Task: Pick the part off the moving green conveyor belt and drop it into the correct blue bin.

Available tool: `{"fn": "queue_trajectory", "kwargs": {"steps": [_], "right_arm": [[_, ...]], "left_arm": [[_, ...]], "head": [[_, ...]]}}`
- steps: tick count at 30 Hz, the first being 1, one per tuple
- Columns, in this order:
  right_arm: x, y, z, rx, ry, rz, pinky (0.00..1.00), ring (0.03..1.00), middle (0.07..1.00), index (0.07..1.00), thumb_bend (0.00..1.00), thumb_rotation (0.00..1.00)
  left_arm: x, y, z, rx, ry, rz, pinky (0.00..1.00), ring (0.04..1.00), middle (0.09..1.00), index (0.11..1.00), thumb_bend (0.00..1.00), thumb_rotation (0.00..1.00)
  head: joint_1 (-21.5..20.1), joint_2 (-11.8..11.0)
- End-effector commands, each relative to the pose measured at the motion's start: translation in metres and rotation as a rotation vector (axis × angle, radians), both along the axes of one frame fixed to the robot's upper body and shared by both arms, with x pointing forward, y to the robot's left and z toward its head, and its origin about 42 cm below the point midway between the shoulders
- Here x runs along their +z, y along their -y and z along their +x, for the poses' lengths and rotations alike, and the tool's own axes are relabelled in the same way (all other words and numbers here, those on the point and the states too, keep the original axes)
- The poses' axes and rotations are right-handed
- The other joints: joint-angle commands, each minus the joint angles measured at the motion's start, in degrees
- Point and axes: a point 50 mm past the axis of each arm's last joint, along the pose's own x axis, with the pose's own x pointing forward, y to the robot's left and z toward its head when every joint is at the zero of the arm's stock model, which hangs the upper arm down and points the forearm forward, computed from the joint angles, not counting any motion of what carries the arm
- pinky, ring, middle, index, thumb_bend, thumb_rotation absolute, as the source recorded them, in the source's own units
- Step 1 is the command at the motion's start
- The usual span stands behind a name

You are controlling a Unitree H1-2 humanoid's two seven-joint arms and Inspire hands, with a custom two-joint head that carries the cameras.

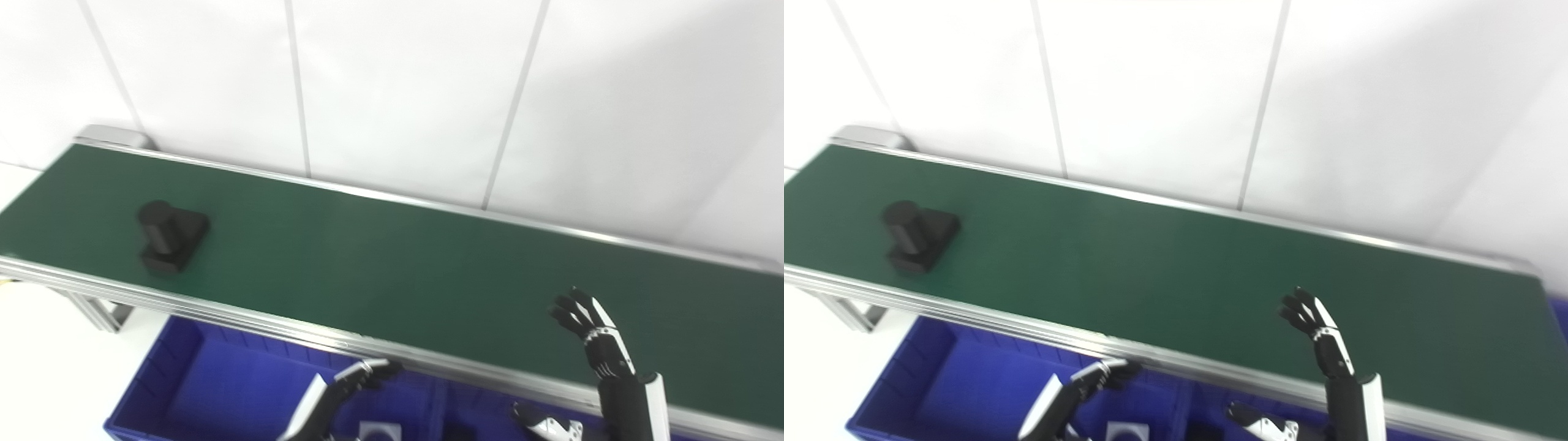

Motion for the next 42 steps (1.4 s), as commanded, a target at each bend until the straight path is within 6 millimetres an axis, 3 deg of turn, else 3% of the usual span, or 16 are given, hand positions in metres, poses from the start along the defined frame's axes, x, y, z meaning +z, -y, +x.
{"fn": "queue_trajectory", "kwargs": {"steps": [1,6,12,20,26,36,42], "right_arm": [[0.015,-0.001,0.008,0.022,0.045,-0.019,0.78,0.788,0.839,0.892,0.75,0.49],[0.023,-0.005,0.027,0.073,0.058,-0.048,0.74,0.785,0.848,0.897,0.75,0.54],[0.03,-0.009,0.042,0.121,0.048,-0.084,0.73,0.773,0.812,0.89,0.72,0.49],[0.05,-0.014,0.064,0.158,0.032,-0.143,0.64,0.723,0.793,0.869,0.75,0.46],[0.061,-0.018,0.081,0.177,0.035,-0.172,0.63,0.727,0.802,0.859,0.76,0.44],[0.062,-0.023,0.104,0.203,0.012,-0.207,0.66,0.744,0.8,0.858,0.78,0.46],[0.067,-0.037,0.126,0.227,-0.015,-0.242,0.67,0.75,0.802,0.865,0.81,0.5]], "left_arm": [[0.01,0.001,0.009,0.0,0.069,-0.022,0.73,0.774,0.777,0.747,1.0,0.34],[0.011,0.004,0.01,0.0,0.109,0.008,0.71,0.761,0.769,0.74,1.0,0.35],[0.012,0.001,0.007,-0.004,0.162,0.056,0.69,0.756,0.768,0.739,1.0,0.37],[0.013,-0.003,0.005,0.001,0.163,0.056,0.7,0.761,0.771,0.738,1.0,0.34],[0.011,-0.002,0.006,-0.001,0.145,0.046,0.7,0.763,0.774,0.74,1.0,0.34],[0.008,0.002,0.01,-0.009,0.136,0.044,0.69,0.751,0.766,0.727,1.0,0.35],[0.008,0.001,0.011,-0.007,0.149,0.056,0.7,0.759,0.763,0.722,1.0,0.35]], "head": [[0.18,0.05],[2.65,-0.46],[3.55,-0.74],[3.22,-0.55],[3.28,-0.64],[3.34,-0.61],[3.83,-0.61]]}}
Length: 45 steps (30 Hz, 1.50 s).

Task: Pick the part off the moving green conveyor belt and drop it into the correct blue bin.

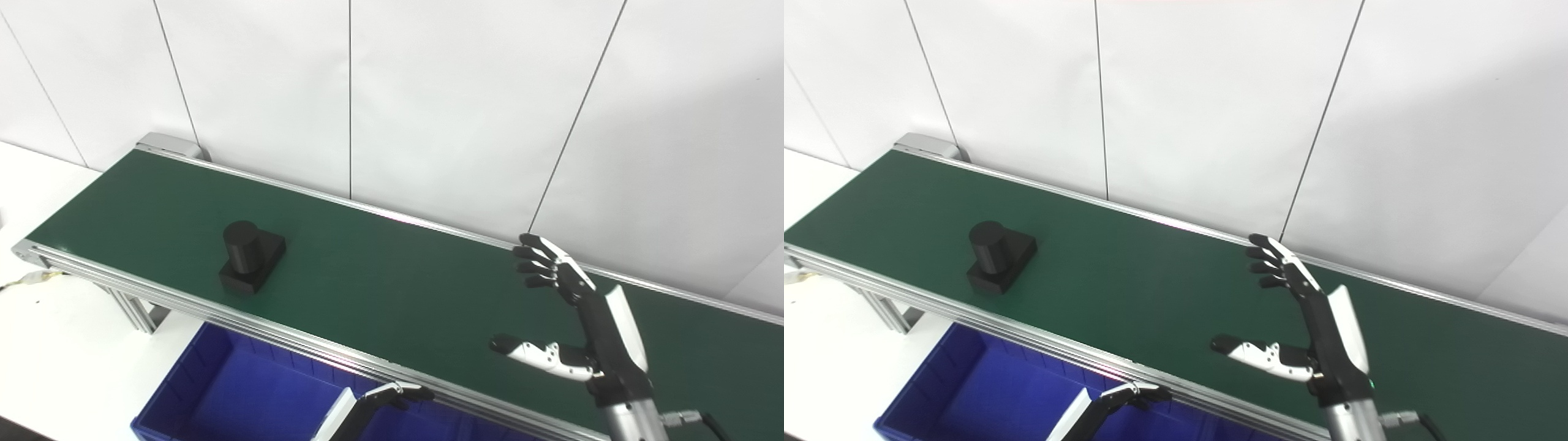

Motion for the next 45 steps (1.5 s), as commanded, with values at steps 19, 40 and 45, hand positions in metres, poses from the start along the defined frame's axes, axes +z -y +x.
{"fn": "queue_trajectory", "kwargs": {"steps": [19,40,45], "right_arm": [[0.032,-0.063,0.061,0.077,-0.01,-0.133,0.65,0.74,0.792,0.875,0.83,0.54],[0.036,-0.138,0.103,0.178,-0.023,-0.259,0.6,0.698,0.775,0.875,0.85,0.55],[0.034,-0.162,0.11,0.206,-0.042,-0.294,0.6,0.692,0.768,0.878,0.85,0.54]], "left_arm": [[0.005,0.001,0.005,-0.024,0.011,-0.031,0.74,0.796,0.772,0.717,1.0,0.32],[0.004,0.004,0.006,-0.073,-0.003,-0.019,0.72,0.781,0.767,0.695,1.0,0.35],[0.003,0.007,0.005,-0.086,-0.004,-0.017,0.71,0.776,0.773,0.703,1.0,0.36]], "head": [[-0.11,0.2],[-0.08,0.42],[0.24,0.29]]}}
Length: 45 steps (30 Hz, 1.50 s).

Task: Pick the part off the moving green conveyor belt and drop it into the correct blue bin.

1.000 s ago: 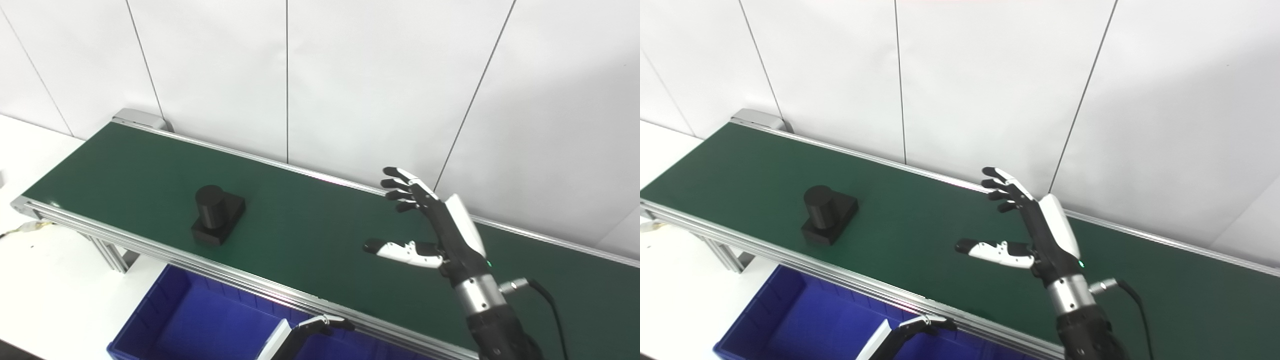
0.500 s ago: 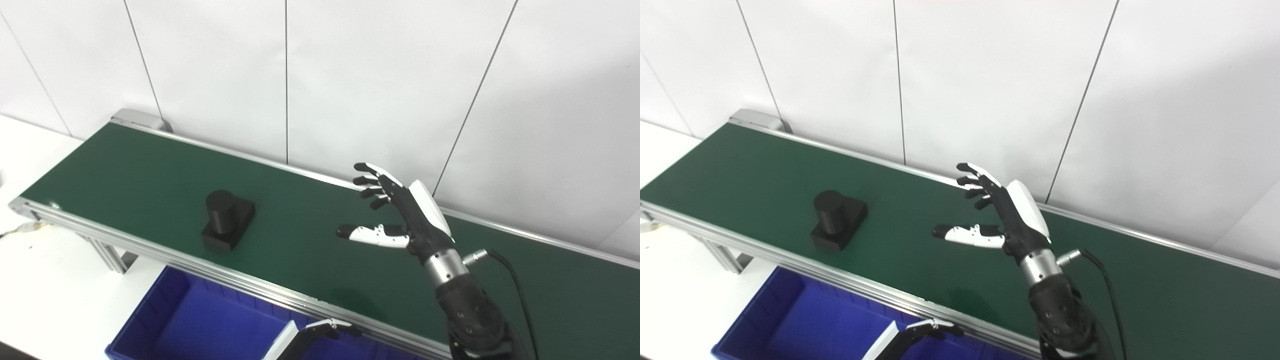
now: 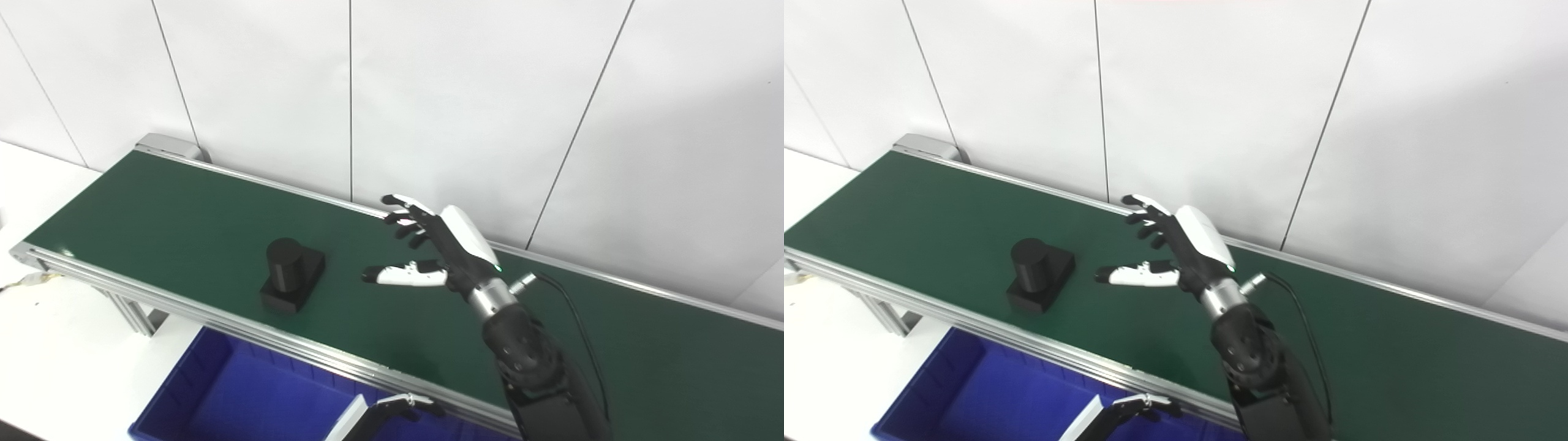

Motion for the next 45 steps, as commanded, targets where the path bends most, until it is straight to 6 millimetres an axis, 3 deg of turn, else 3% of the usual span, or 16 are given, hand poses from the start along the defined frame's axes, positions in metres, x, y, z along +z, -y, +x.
{"fn": "queue_trajectory", "kwargs": {"steps": [1,10,19,20,24,26,33,38,42,43,44,45], "right_arm": [[0.024,-0.02,0.008,0.026,0.069,0.013,0.6,0.687,0.763,0.878,0.85,0.54],[0.018,-0.061,0.02,0.067,0.03,-0.053,0.6,0.699,0.79,0.882,0.85,0.52],[0.007,-0.086,0.023,0.079,-0.014,-0.108,0.62,0.74,0.81,0.884,0.87,0.48],[0.004,-0.088,0.022,0.079,-0.016,-0.11,0.63,0.742,0.801,0.878,0.87,0.46],[-0.012,-0.097,0.016,0.082,-0.01,-0.13,0.64,0.741,0.799,0.877,0.85,0.42],[-0.021,-0.101,0.012,0.083,-0.007,-0.15,0.64,0.742,0.806,0.875,0.83,0.4],[-0.034,-0.107,0.009,0.074,-0.026,-0.17,0.65,0.758,0.839,0.869,0.75,0.32],[-0.045,-0.105,0.009,0.061,-0.04,-0.177,0.58,0.717,0.842,0.861,0.67,0.21],[-0.05,-0.102,0.008,0.038,-0.021,-0.172,0.55,0.665,0.803,0.837,0.59,0.1],[-0.051,-0.101,0.008,0.032,-0.009,-0.17,0.5,0.596,0.652,0.804,0.56,0.05],[-0.053,-0.1,0.008,0.026,0.007,-0.171,0.48,0.562,0.574,0.769,0.55,0.03],[-0.054,-0.099,0.008,0.02,0.022,-0.169,0.46,0.532,0.508,0.63,0.53,0.01]], "left_arm": [[0.007,0.002,0.007,-0.016,0.048,-0.021,0.71,0.775,0.775,0.705,1.0,0.36],[0.008,0.002,0.004,-0.044,0.013,-0.044,0.65,0.736,0.781,0.716,1.0,0.33],[0.009,0.004,0.001,-0.055,0.013,-0.044,0.64,0.727,0.782,0.719,1.0,0.31],[0.009,0.004,0.001,-0.055,0.015,-0.041,0.62,0.713,0.782,0.735,1.0,0.35],[0.009,0.006,0.001,-0.061,-0.003,-0.058,0.6,0.702,0.786,0.75,1.0,0.41],[0.009,0.007,0.0,-0.065,-0.016,-0.07,0.58,0.685,0.776,0.748,1.0,0.35],[0.009,0.007,-0.001,-0.076,-0.026,-0.067,0.59,0.691,0.777,0.738,1.0,0.34],[0.012,0.007,-0.002,-0.069,-0.01,-0.064,0.57,0.668,0.763,0.724,1.0,0.33],[0.013,0.006,-0.002,-0.062,-0.003,-0.064,0.55,0.643,0.742,0.725,1.0,0.34],[0.013,0.006,-0.002,-0.06,0.001,-0.061,0.56,0.653,0.751,0.738,1.0,0.34],[0.013,0.005,-0.002,-0.059,0.005,-0.057,0.57,0.658,0.757,0.748,1.0,0.36],[0.014,0.005,-0.003,-0.058,0.008,-0.054,0.57,0.655,0.758,0.756,1.0,0.38]], "head": [[0.06,0.03],[0.41,0.33],[0.56,0.54],[0.58,0.49],[0.98,0.82],[1.12,0.97],[1.48,1.31],[1.21,1.61],[0.79,1.84],[0.7,1.93],[0.65,1.99],[0.51,2.1]]}}
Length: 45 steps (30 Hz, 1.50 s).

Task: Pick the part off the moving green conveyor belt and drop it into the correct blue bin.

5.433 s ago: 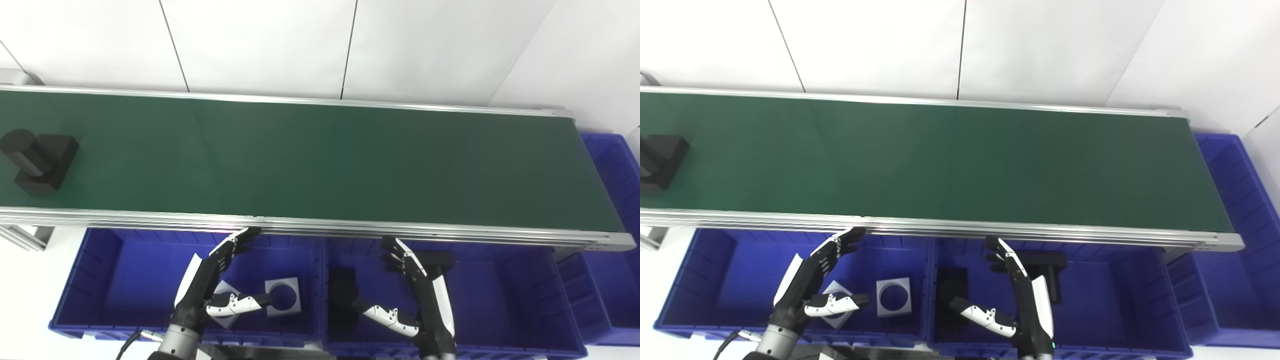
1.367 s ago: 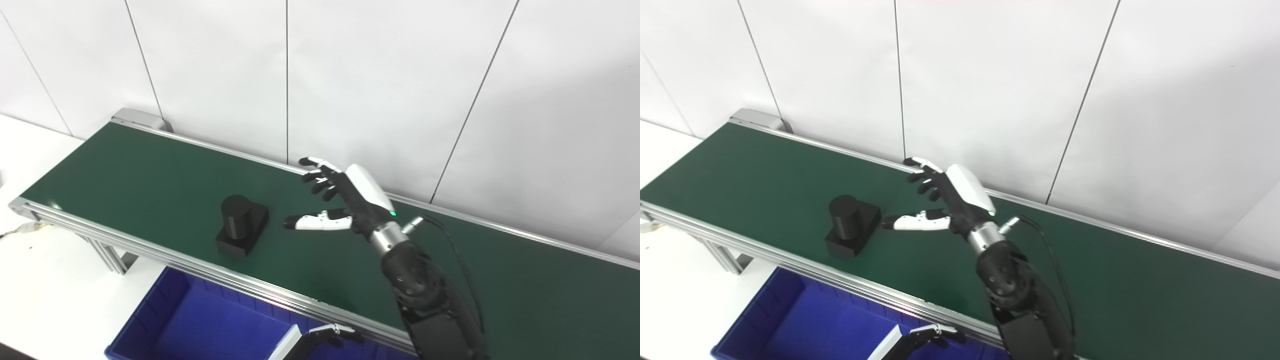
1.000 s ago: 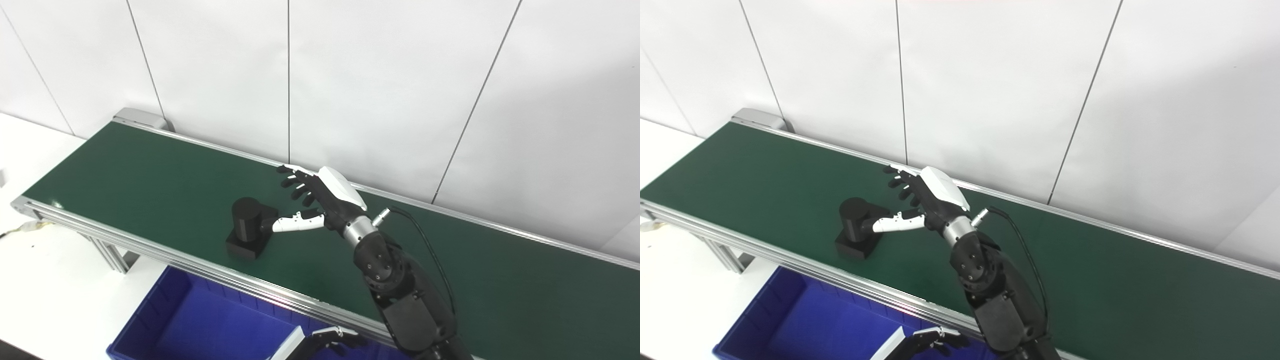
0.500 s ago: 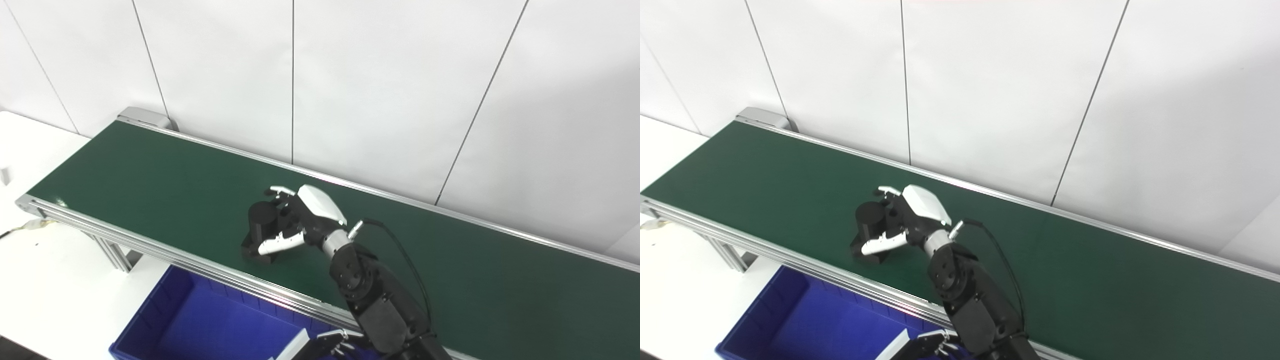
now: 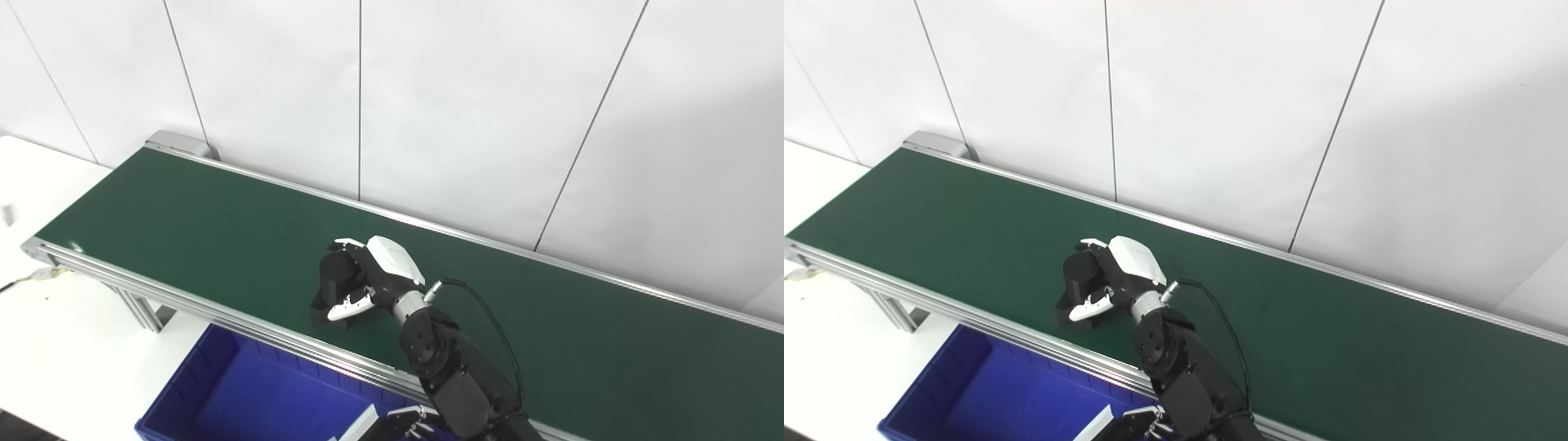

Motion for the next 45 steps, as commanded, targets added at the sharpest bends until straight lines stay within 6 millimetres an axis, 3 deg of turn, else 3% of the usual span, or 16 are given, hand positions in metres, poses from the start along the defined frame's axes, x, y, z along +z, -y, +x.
{"fn": "queue_trajectory", "kwargs": {"steps": [1,2,6,10,16,22,33,38,39,43,45], "right_arm": [[0.019,-0.013,0.0,0.046,0.111,0.065,0.44,0.51,0.485,0.579,0.52,0.01],[0.019,-0.011,-0.001,0.037,0.119,0.073,0.42,0.486,0.476,0.53,0.52,0.0],[0.02,-0.004,-0.002,-0.004,0.118,0.117,0.41,0.474,0.502,0.485,0.51,0.0],[0.021,0.008,-0.004,-0.03,0.146,0.147,0.41,0.474,0.513,0.475,0.51,0.0],[0.029,0.033,-0.01,-0.074,0.215,0.227,0.4,0.466,0.507,0.477,0.52,0.0],[0.046,0.065,-0.03,-0.138,0.232,0.34,0.31,0.384,0.445,0.498,0.51,0.0],[0.072,0.153,-0.107,-0.299,0.258,0.499,0.32,0.389,0.494,0.478,0.51,0.0],[0.064,0.192,-0.149,-0.418,0.238,0.534,0.32,0.396,0.48,0.491,0.51,0.0],[0.06,0.201,-0.161,-0.452,0.227,0.54,0.31,0.396,0.476,0.494,0.51,0.0],[0.047,0.224,-0.199,-0.537,0.194,0.521,0.32,0.406,0.474,0.495,0.51,0.0],[0.037,0.234,-0.218,-0.593,0.179,0.503,0.32,0.4,0.47,0.498,0.51,0.0]], "left_arm": [[0.011,0.002,0.004,-0.001,0.062,-0.029,0.56,0.651,0.756,0.762,1.0,0.4],[0.012,0.002,0.003,0.0,0.063,-0.03,0.55,0.641,0.752,0.773,1.0,0.42],[0.013,-0.001,0.003,0.0,0.079,-0.011,0.59,0.693,0.776,0.772,1.0,0.43],[0.014,-0.003,0.003,0.006,0.109,0.019,0.62,0.711,0.777,0.748,1.0,0.45],[0.016,-0.004,0.005,-0.004,0.104,-0.003,0.63,0.705,0.772,0.73,1.0,0.35],[0.02,-0.008,0.003,-0.017,0.087,-0.034,0.7,0.77,0.79,0.732,1.0,0.35],[0.043,-0.009,-0.004,-0.025,0.117,-0.104,0.78,0.81,0.814,0.743,0.98,0.38],[0.052,-0.019,-0.005,-0.024,0.124,-0.122,0.78,0.807,0.811,0.742,0.97,0.37],[0.054,-0.022,-0.004,-0.025,0.122,-0.127,0.78,0.813,0.814,0.745,0.97,0.37],[0.06,-0.036,-0.002,-0.028,0.124,-0.131,0.81,0.836,0.836,0.761,0.96,0.34],[0.063,-0.043,0.0,-0.027,0.13,-0.127,0.79,0.825,0.831,0.763,0.96,0.38]], "head": [[-0.33,0.24],[-0.5,0.29],[-1.21,0.47],[-1.9,0.82],[-3.09,1.46],[-6.27,4.27],[-18.36,11.4],[-22.47,13.81],[-25.47,15.06],[-30.28,16.49],[-32.35,17.2]]}}
